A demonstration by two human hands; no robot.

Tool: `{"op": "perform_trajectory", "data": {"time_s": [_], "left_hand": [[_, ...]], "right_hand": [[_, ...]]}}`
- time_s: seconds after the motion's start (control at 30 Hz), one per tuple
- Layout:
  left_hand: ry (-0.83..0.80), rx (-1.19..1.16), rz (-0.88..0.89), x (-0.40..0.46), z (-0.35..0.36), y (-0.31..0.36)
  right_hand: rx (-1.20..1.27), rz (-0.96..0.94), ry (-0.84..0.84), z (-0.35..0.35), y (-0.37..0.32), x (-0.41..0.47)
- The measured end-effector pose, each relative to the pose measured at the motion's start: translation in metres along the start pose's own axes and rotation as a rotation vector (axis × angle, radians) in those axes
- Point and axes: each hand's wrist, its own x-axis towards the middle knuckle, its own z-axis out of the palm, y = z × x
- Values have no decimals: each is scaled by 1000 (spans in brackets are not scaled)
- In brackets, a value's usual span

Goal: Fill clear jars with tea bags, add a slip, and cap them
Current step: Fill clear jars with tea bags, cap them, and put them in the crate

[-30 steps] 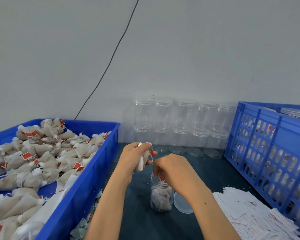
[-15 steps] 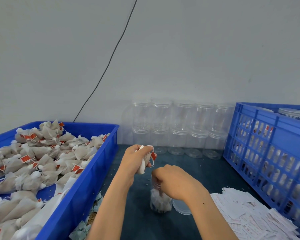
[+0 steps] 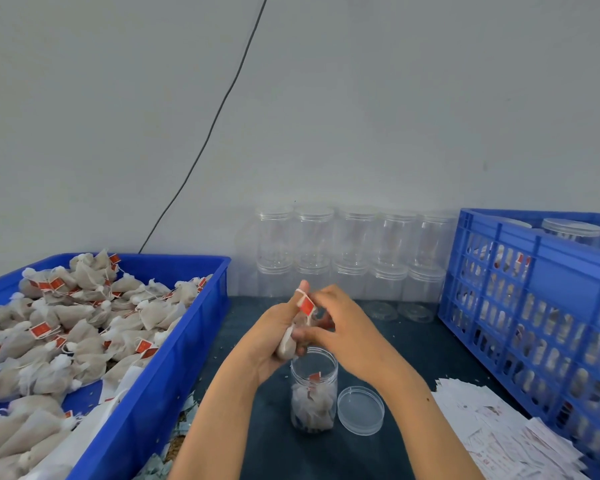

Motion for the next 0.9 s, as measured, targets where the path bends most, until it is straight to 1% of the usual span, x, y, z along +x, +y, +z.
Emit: {"op": "perform_trajectory", "data": {"time_s": [0.13,0.2,0.27,0.37,0.47,0.53,0.63,0.77,0.9], "left_hand": [[-44,100,-26,0,-4,-2],[-74,123,-12,0,-6,-2],[-73,107,-4,-1,-5,-1],[-41,147,3,-2,-4,0],[89,154,-19,-2,-9,2],[185,161,-15,0,-14,1],[270,190,16,3,-19,-2],[313,255,28,5,-22,-5],[331,300,34,5,-25,-6]], "right_hand": [[118,9,124,2,-1,1],[91,35,211,-1,0,2],[88,65,259,-4,1,2],[103,82,337,-9,3,2],[154,60,372,-14,4,1],[148,65,332,-15,4,1],[131,105,212,-11,5,1],[17,128,37,-2,7,-1],[-209,105,-186,5,3,-2]]}}
